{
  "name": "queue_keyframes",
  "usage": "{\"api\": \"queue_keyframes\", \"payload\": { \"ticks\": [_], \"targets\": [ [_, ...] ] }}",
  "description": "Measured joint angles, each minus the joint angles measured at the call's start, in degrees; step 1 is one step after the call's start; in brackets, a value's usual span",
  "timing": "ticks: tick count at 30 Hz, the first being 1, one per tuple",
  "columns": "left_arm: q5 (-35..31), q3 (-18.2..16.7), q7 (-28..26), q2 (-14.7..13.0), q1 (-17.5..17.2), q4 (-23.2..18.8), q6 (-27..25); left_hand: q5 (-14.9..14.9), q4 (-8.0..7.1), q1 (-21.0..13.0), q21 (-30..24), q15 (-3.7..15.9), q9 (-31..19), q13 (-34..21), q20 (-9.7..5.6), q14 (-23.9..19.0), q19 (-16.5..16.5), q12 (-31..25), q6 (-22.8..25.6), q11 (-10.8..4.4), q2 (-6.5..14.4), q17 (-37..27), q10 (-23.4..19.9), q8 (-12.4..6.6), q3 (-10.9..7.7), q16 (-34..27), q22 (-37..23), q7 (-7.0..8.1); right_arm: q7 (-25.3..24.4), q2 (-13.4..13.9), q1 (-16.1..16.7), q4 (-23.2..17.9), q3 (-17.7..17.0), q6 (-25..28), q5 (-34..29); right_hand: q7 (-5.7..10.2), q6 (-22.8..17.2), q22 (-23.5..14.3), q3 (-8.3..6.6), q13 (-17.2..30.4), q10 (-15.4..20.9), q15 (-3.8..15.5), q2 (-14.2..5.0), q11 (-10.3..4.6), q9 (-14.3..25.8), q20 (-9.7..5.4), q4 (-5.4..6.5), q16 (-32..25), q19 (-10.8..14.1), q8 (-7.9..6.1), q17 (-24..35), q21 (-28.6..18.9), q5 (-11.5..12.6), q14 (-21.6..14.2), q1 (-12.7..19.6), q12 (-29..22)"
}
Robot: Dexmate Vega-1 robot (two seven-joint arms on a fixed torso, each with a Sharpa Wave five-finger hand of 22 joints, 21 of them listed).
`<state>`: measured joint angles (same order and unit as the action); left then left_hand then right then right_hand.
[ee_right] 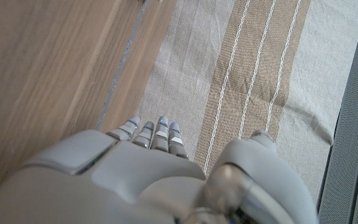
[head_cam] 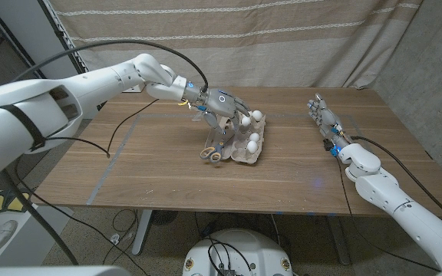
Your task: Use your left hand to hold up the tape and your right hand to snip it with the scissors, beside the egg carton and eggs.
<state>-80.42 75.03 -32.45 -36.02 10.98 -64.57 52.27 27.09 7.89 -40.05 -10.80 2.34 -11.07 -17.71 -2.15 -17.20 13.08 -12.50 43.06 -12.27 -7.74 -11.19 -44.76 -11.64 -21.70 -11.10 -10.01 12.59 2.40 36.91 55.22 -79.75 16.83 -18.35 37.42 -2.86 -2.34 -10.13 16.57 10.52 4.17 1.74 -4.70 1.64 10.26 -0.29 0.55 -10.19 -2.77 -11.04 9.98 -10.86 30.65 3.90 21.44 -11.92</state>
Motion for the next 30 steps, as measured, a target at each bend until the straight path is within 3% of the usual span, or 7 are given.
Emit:
{"api": "queue_keyframes", "payload": {
  "ticks": [18, 30],
  "targets": [
    [-2.9, 2.2, -2.3, -0.2, 0.3, -1.5, -2.9, 0.0, 0.00, 0.4, 0.0, 0.00, -0.3, -0.3, -0.21, 1.4, -0.8, 0.4, -3.0, -0.14, -0.4, 0.0, 2.1, 0.43, 0.00, 0.0, 0.1, 0.07, -0.1, 0.2, 0.4, -0.5, -0.1, -0.1, 0.0, 0.00, 0.0, 0.0, 0.00, 0.0, 0.0, 0.32, 0.00, 0.00, 0.0, 0.00, 0.00, 0.0, 0.0, 0.00, 0.0, 0.0, 0.0, 0.3, 0.0, 0.0],
    [-3.4, 3.7, -2.9, 0.6, 1.1, 0.1, -3.3, 0.0, 0.01, 0.5, 0.0, 0.00, -0.3, -0.3, 0.09, 2.1, -1.1, 0.4, -3.8, -0.10, -0.5, 0.3, 2.6, 0.43, 0.00, 0.3, 0.1, 0.09, -0.5, 0.3, 0.5, -0.7, -0.1, 0.1, -0.2, 0.00, 0.0, 0.0, 0.00, 0.0, 0.0, 0.32, 0.00, 0.00, 0.0, 0.00, 0.00, 0.0, 0.0, 0.00, 0.0, 0.0, 0.0, 0.3, 0.0, 0.0]
  ]
}}
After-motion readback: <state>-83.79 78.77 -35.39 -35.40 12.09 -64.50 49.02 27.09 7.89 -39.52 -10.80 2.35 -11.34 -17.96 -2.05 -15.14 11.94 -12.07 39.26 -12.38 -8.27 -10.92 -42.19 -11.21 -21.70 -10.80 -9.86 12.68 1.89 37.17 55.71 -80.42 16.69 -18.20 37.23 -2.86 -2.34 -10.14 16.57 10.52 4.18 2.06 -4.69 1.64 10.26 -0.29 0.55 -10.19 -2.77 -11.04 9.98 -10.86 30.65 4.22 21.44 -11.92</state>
